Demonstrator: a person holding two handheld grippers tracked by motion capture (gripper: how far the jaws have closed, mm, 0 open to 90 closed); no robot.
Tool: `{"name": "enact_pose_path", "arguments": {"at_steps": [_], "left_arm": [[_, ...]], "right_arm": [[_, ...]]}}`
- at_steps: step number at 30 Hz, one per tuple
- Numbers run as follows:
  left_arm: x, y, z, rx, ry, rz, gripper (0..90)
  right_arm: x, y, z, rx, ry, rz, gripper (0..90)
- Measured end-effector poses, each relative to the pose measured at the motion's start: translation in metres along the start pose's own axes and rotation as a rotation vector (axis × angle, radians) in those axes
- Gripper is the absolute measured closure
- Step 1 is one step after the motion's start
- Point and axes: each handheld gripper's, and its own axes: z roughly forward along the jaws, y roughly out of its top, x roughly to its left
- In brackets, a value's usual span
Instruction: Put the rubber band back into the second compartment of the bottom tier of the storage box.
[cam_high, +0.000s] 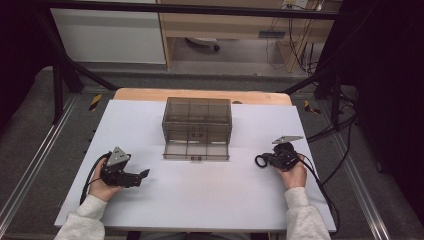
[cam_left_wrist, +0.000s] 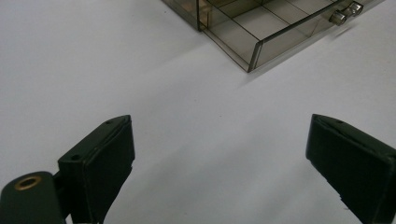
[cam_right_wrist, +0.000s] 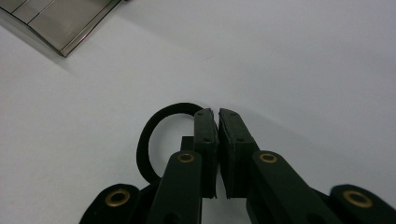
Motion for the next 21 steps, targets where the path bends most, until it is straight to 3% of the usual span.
{"name": "enact_pose_path", "arguments": {"at_steps": [21], "left_arm": [[0.0006,0.0002,-0.0005,-0.002,0.003,-0.002,8.2]], "right_arm": [[-0.001,0.0011,-0.004,-0.015,-0.002,-0.006,86.2]]}}
